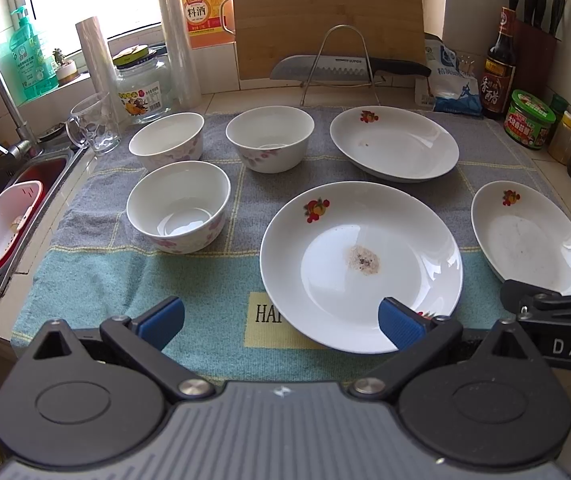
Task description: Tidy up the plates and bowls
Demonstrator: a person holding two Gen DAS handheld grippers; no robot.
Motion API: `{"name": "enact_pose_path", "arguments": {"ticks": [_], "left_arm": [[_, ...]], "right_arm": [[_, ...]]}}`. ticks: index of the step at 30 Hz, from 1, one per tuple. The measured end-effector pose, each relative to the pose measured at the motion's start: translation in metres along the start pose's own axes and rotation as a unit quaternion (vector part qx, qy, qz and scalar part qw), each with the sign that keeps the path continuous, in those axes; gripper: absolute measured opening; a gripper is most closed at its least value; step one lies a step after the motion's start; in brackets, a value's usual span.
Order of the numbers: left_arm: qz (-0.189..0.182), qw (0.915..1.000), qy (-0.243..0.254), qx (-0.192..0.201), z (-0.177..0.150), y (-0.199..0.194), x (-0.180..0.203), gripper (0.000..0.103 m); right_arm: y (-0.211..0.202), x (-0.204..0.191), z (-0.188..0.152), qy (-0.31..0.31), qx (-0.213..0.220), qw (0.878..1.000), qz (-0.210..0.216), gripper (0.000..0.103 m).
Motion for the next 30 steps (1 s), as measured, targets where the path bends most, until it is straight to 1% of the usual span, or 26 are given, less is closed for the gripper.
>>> {"name": "enact_pose_path", "arguments": {"ticks": [30], "left_arm": [[0.001, 1.0, 0.001, 0.003, 0.0037, -0.0022, 0.0014, 0.102]], "right_arm": [[-0.0003, 0.0016, 0.0048, -0.003, 0.001, 1.0, -0.002, 0.103]]}}
Point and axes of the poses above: each gripper's, at about its wrist camera, not at the fingertips, and y roughly the way its jaws point, x to its right, z to its top, the point moved 4 cm from there along y, roughly the way its jaws point, and after that the axes turned 9 degrees about -y, right-handed, at the moved point
